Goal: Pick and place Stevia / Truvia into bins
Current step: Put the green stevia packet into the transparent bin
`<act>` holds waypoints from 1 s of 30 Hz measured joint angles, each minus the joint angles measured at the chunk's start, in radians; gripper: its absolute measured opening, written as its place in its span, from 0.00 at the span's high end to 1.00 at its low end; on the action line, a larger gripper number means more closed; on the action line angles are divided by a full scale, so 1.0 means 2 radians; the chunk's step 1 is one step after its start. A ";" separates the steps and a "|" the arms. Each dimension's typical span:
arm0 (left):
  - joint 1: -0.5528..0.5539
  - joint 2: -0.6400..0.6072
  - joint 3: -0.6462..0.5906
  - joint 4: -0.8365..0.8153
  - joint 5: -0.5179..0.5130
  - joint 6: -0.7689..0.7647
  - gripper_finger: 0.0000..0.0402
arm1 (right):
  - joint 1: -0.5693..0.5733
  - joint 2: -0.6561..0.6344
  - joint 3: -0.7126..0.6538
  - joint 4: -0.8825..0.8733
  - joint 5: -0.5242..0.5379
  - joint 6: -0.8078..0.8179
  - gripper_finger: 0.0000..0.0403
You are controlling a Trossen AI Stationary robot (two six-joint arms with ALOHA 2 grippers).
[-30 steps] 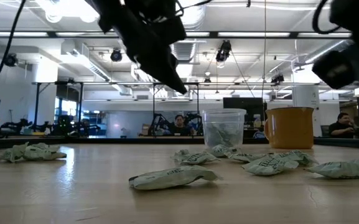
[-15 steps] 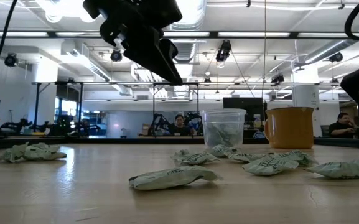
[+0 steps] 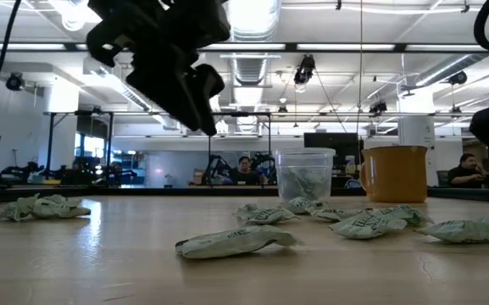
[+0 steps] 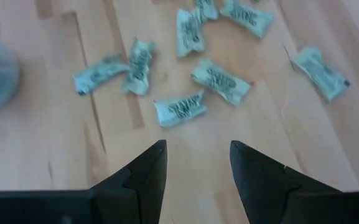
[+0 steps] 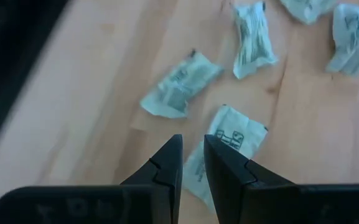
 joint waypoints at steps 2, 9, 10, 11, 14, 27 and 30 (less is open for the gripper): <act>-0.004 0.000 -0.008 0.001 -0.002 0.000 0.60 | 0.000 0.021 0.032 -0.049 0.014 0.001 0.85; -0.009 -0.001 -0.029 0.028 -0.004 -0.013 0.60 | 0.001 0.059 0.127 -0.199 0.064 0.047 0.85; -0.009 -0.001 -0.032 0.031 -0.004 -0.013 0.60 | 0.003 0.061 0.131 -0.198 0.064 0.047 0.85; -0.009 -0.001 -0.034 0.031 -0.004 -0.013 0.60 | 0.004 0.065 0.134 -0.198 0.064 0.048 0.85; -0.009 -0.001 -0.039 0.032 -0.004 -0.014 0.60 | 0.010 0.075 0.136 -0.199 0.062 0.057 0.85; -0.009 -0.001 -0.039 0.037 -0.003 -0.026 0.60 | 0.013 0.087 0.135 -0.204 0.064 0.080 0.78; -0.009 -0.001 -0.039 0.037 -0.003 -0.026 0.60 | 0.014 0.084 0.136 -0.204 0.064 0.080 0.73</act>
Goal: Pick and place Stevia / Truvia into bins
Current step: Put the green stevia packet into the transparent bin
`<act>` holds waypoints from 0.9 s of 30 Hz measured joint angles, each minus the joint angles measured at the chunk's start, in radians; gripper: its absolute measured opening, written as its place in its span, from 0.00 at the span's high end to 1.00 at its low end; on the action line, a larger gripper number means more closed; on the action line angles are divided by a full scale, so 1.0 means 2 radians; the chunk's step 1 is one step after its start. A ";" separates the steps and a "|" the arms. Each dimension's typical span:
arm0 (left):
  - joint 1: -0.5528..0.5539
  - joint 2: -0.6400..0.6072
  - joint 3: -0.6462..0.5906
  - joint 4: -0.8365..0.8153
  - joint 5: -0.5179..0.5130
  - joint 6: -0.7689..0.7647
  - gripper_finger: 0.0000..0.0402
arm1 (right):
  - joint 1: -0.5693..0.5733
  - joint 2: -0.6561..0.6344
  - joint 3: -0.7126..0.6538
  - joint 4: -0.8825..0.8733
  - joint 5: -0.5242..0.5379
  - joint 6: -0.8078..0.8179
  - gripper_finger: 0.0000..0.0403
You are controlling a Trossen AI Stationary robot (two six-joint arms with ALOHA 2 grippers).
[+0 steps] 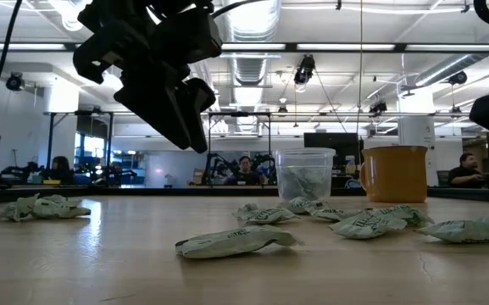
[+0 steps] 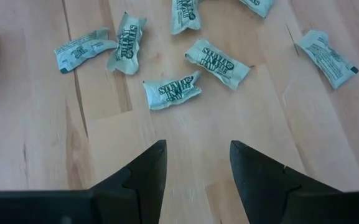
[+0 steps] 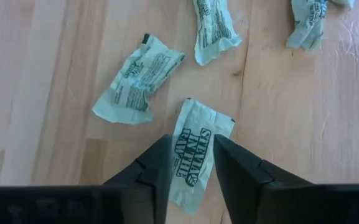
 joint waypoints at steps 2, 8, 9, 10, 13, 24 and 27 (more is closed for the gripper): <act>0.000 0.000 0.000 0.001 0.000 0.000 0.60 | 0.000 -0.004 0.000 0.000 0.000 0.005 0.69; 0.000 0.000 0.000 0.002 0.000 0.000 0.60 | 0.000 -0.005 -0.003 0.001 0.000 0.012 0.59; 0.000 0.000 0.000 0.002 0.000 0.000 0.60 | 0.000 -0.003 -0.003 0.000 0.000 0.015 0.58; 0.000 0.000 0.000 0.002 0.000 0.000 0.60 | 0.000 -0.002 -0.004 0.000 0.000 0.018 0.57; 0.000 0.000 0.000 0.002 0.000 0.000 0.60 | 0.000 0.006 -0.006 0.001 0.000 0.025 0.54; 0.000 0.000 0.000 0.003 0.000 0.000 0.60 | 0.000 0.010 -0.006 0.002 -0.004 0.023 0.59; 0.001 0.000 0.000 0.003 0.000 0.000 0.60 | 0.000 0.010 -0.006 0.002 -0.006 0.022 0.65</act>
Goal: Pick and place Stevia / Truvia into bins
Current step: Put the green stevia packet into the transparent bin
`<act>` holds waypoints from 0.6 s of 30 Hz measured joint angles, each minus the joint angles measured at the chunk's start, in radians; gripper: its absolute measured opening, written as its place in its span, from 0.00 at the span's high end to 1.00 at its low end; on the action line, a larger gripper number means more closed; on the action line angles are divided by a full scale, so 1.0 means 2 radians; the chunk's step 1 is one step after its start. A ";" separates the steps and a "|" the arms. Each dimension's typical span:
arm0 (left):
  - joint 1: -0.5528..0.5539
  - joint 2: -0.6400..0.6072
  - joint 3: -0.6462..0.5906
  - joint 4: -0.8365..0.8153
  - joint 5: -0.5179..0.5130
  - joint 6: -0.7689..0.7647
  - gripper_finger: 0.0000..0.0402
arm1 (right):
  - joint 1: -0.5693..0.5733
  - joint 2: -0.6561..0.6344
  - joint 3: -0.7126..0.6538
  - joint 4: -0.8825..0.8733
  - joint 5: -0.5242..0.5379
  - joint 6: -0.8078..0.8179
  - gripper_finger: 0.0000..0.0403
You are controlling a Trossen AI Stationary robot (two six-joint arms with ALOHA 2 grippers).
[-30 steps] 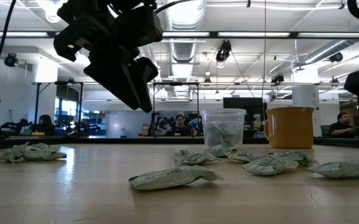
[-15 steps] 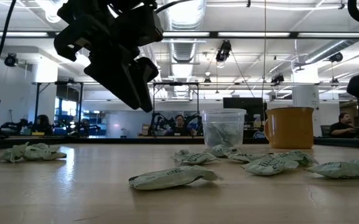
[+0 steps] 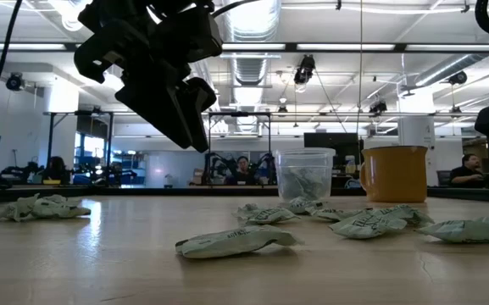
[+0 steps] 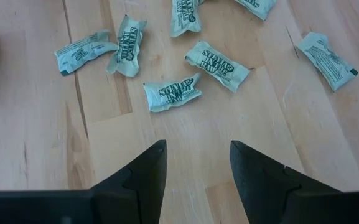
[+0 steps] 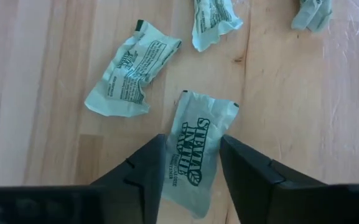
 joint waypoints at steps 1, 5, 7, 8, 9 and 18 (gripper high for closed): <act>0.000 0.000 0.000 0.000 0.000 0.000 0.60 | 0.000 0.000 0.000 -0.001 0.000 -0.001 0.67; 0.000 0.000 0.000 0.000 0.000 0.000 0.60 | 0.000 0.000 0.000 -0.001 -0.001 -0.013 0.75; 0.000 0.000 0.000 0.000 0.000 0.000 0.60 | 0.000 -0.001 0.000 -0.002 -0.001 -0.015 0.78; 0.000 0.000 0.000 0.000 0.000 0.000 0.60 | 0.000 -0.001 0.000 -0.003 -0.001 -0.015 0.80; 0.000 0.000 0.000 0.000 0.000 0.000 0.60 | 0.000 -0.002 0.000 -0.004 -0.001 -0.015 0.81; 0.000 0.000 0.000 0.001 0.000 0.000 0.60 | -0.001 -0.035 -0.001 -0.043 0.053 -0.028 0.89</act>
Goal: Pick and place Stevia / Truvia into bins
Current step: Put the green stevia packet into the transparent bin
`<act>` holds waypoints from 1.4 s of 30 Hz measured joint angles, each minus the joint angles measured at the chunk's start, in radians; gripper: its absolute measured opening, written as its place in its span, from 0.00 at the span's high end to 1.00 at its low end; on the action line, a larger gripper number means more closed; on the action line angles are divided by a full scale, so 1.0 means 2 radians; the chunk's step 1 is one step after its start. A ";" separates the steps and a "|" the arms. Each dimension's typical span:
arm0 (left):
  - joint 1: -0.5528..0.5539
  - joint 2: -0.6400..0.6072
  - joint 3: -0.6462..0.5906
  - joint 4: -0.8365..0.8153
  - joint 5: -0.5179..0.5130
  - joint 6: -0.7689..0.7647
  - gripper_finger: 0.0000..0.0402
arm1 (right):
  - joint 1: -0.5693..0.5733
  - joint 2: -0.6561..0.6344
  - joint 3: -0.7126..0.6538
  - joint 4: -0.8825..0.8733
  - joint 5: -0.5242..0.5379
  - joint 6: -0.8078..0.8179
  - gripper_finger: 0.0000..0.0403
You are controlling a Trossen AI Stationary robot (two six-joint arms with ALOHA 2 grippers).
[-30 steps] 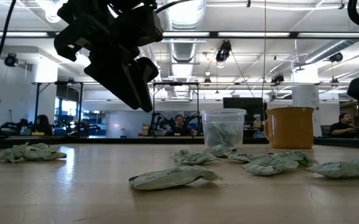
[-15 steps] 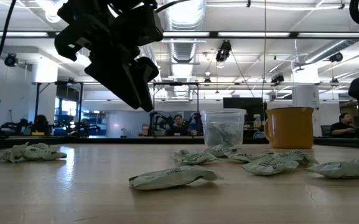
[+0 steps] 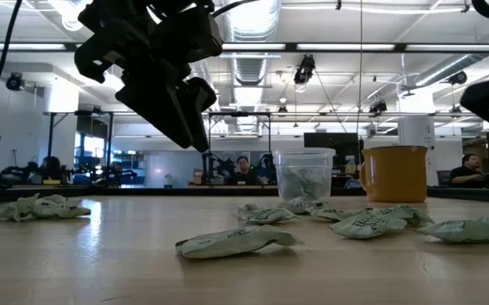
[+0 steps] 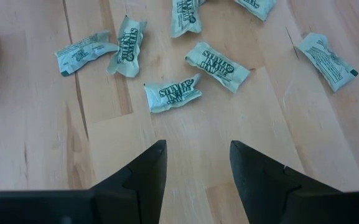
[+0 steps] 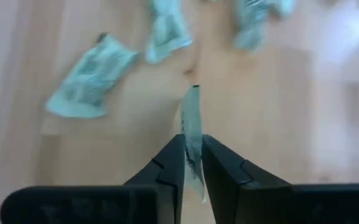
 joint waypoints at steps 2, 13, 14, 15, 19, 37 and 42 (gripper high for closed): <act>0.000 0.000 0.000 0.000 0.000 0.000 0.60 | 0.000 -0.007 0.000 -0.008 0.023 -0.010 0.90; 0.000 0.000 0.000 0.000 0.000 0.000 0.60 | 0.000 -0.008 0.000 -0.007 0.042 -0.012 0.92; 0.000 0.000 0.000 0.000 0.000 0.000 0.60 | 0.000 -0.007 0.000 -0.006 0.042 -0.007 0.92; 0.000 0.000 0.000 0.000 0.000 0.000 0.60 | 0.000 -0.005 0.000 -0.005 0.041 0.000 0.92; 0.000 0.000 0.000 0.000 0.000 0.000 0.60 | 0.000 0.006 -0.001 -0.005 0.038 0.013 0.86; 0.000 0.000 -0.006 0.009 0.000 0.000 0.60 | -0.006 0.025 -0.013 0.005 0.021 0.045 0.53; 0.000 0.000 -0.006 0.008 0.000 0.000 0.60 | -0.007 0.024 -0.016 0.009 0.014 0.045 0.62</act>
